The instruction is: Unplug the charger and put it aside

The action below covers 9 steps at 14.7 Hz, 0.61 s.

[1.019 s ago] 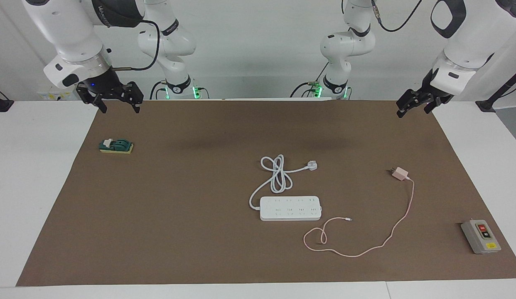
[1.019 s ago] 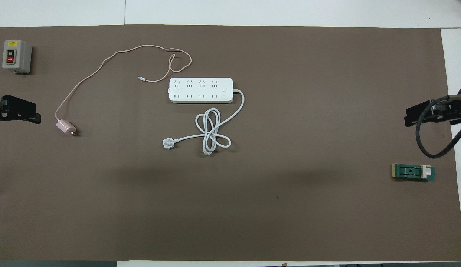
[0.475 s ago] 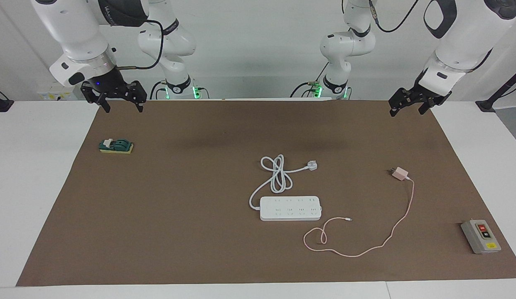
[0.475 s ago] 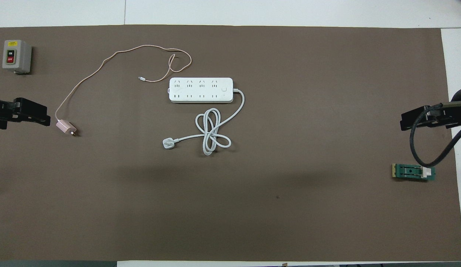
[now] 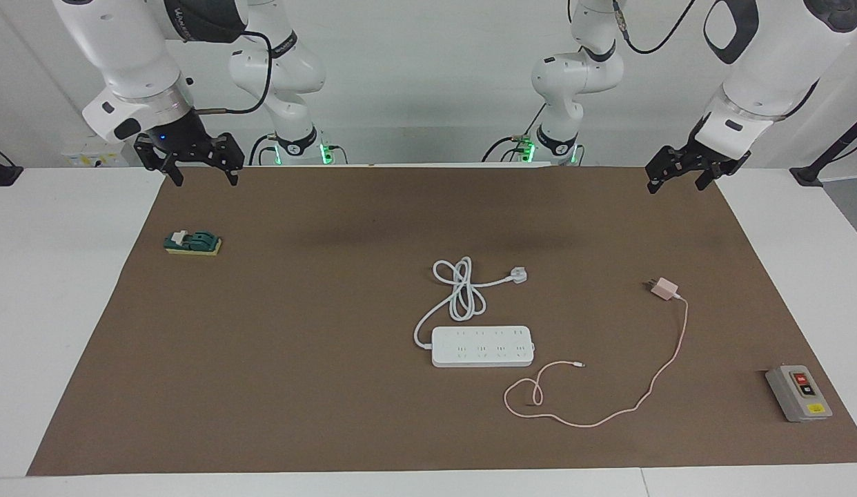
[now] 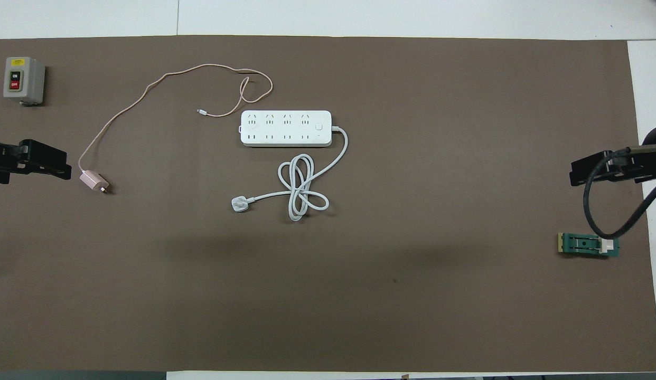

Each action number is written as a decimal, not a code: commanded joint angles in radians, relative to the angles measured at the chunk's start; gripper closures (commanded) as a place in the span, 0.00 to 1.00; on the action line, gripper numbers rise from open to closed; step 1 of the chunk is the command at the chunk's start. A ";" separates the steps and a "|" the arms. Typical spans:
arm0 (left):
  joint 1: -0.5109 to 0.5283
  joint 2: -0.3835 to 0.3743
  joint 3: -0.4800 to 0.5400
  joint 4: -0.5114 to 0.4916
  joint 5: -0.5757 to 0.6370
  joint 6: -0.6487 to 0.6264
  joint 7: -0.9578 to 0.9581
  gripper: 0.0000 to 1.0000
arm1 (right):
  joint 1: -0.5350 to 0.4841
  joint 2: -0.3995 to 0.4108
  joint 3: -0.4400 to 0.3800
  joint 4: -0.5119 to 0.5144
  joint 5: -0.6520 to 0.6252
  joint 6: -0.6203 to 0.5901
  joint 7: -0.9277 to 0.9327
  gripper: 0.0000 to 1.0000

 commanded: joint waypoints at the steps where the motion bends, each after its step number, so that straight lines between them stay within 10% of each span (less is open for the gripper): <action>1: -0.063 0.017 0.040 0.032 0.018 -0.031 0.009 0.00 | -0.014 -0.021 0.017 -0.030 -0.001 0.029 -0.002 0.00; 9: -0.068 0.012 0.046 0.016 0.017 0.009 0.011 0.00 | -0.015 -0.021 0.017 -0.029 0.005 0.029 -0.002 0.00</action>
